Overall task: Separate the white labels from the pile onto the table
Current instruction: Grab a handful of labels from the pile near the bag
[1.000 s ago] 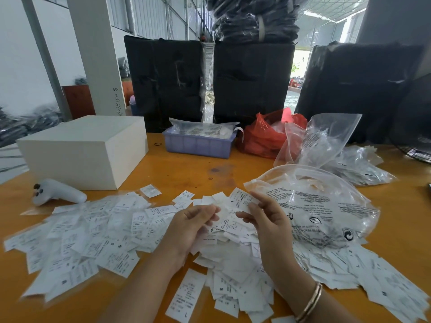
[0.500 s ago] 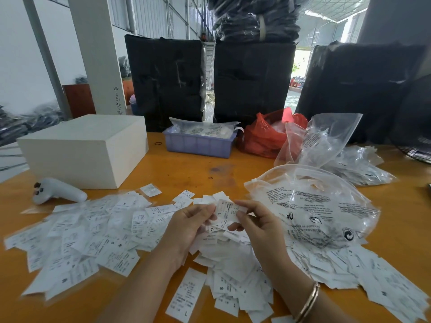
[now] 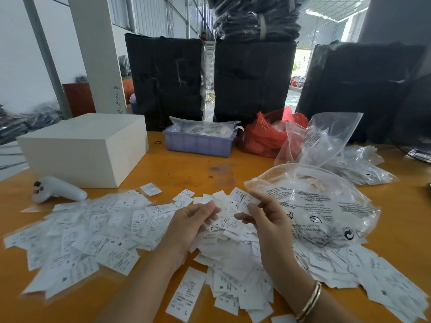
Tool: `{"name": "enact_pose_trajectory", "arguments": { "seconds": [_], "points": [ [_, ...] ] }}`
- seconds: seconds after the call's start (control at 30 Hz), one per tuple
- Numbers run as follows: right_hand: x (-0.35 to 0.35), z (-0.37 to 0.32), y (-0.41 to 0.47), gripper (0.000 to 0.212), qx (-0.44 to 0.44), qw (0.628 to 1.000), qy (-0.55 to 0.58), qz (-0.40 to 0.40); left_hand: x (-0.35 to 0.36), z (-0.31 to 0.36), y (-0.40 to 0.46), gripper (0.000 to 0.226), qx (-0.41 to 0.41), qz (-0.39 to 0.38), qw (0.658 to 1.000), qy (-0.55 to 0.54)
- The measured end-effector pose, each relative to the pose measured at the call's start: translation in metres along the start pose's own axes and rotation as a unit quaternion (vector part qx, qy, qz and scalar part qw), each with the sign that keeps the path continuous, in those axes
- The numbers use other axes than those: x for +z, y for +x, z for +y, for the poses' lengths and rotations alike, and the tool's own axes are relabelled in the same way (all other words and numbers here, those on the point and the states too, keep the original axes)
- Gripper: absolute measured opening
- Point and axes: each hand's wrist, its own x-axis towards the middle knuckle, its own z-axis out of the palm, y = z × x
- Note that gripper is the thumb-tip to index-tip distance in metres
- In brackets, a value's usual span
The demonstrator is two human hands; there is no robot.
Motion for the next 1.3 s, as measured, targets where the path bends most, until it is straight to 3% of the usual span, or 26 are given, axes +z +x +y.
{"name": "enact_pose_trajectory", "arguments": {
  "seconds": [0.47, 0.73, 1.3],
  "points": [
    [0.0033, 0.0016, -0.0043, 0.031, -0.042, 0.993, -0.101, -0.042, 0.0001, -0.0023, 0.0029, 0.050, -0.009, 0.003, 1.000, 0.000],
    [-0.0012, 0.0003, -0.0002, 0.026, -0.026, 0.998, -0.052, 0.005, -0.0012, -0.0011, 0.0012, 0.040, 0.000, -0.005, 1.000, -0.003],
    [0.0030, -0.0007, -0.0007, 0.030, -0.084, 0.995, -0.051, -0.012, -0.0008, -0.0031, 0.0030, 0.045, 0.005, -0.020, 1.000, 0.007]
  ]
}}
